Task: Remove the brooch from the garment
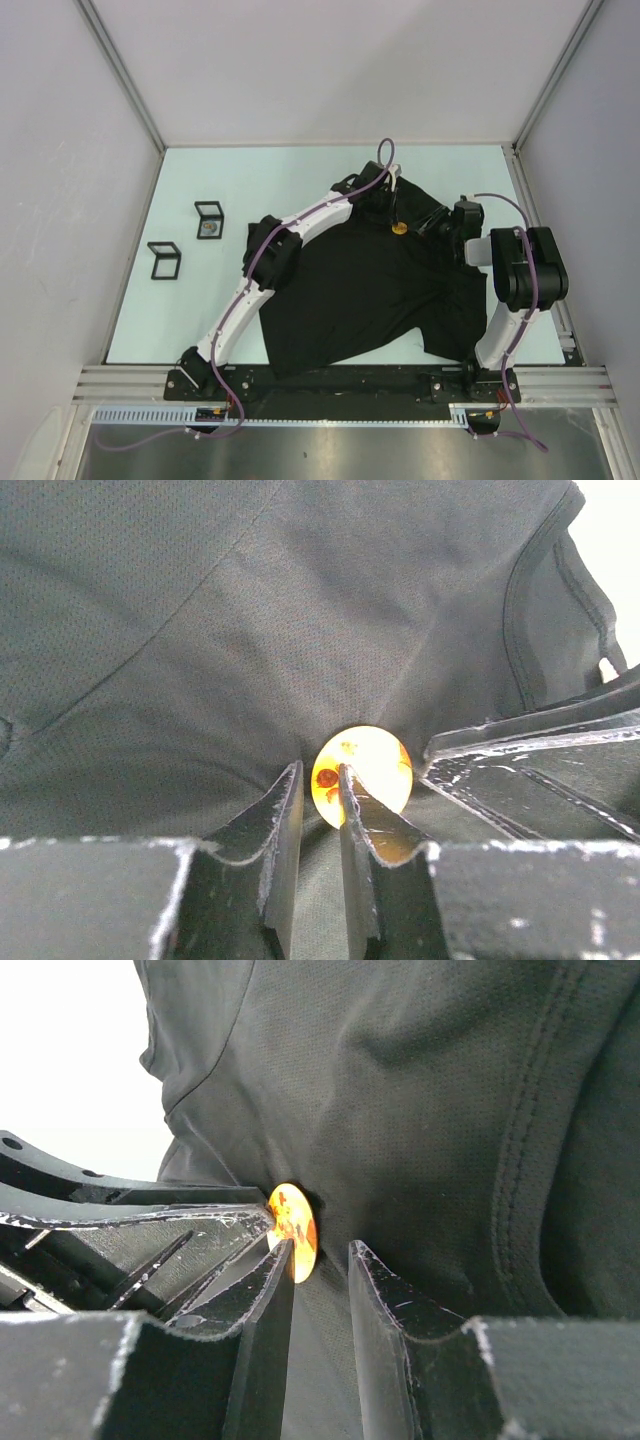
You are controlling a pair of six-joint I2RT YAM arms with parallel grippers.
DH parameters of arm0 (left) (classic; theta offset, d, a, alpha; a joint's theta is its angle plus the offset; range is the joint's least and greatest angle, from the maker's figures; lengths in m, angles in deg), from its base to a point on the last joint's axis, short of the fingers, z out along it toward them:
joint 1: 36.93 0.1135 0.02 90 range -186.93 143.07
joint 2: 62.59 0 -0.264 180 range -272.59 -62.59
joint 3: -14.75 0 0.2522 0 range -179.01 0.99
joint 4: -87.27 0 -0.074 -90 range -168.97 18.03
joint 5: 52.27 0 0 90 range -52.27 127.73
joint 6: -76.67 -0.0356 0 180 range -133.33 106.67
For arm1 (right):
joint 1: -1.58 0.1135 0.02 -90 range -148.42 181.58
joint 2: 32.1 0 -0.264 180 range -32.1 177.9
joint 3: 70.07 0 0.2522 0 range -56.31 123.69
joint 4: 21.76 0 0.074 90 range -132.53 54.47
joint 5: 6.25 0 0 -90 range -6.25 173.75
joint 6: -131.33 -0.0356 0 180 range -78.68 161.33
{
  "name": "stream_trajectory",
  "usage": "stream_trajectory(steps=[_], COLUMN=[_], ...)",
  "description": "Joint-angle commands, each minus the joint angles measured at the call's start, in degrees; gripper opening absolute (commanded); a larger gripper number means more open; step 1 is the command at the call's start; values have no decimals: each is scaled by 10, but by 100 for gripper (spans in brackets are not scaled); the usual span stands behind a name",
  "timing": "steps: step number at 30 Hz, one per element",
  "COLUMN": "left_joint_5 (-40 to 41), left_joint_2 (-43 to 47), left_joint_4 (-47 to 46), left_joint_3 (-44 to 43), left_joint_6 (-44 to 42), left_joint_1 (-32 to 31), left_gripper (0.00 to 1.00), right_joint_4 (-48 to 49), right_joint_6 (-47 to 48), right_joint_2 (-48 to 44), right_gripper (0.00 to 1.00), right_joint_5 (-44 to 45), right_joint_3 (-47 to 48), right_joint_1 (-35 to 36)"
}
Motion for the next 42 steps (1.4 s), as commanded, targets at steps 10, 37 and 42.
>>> stream_trajectory(steps=[10, 37, 42], left_joint_5=[-21, 155, 183], left_joint_2=[3, 75, 67], left_joint_4=[7, 62, 48], left_joint_3=[0, 12, 11], left_joint_6=[18, -277, -276], left_joint_1=[1, -72, -73], left_gripper=[24, 62, 55], right_joint_4=[41, 51, 51], right_joint_6=[2, -57, -65], right_joint_2=[27, 28, 27], right_gripper=[32, 8, 8], right_joint_5=[-32, -57, -67], right_joint_3=[29, 31, 31], right_joint_1=[14, 8, 9])
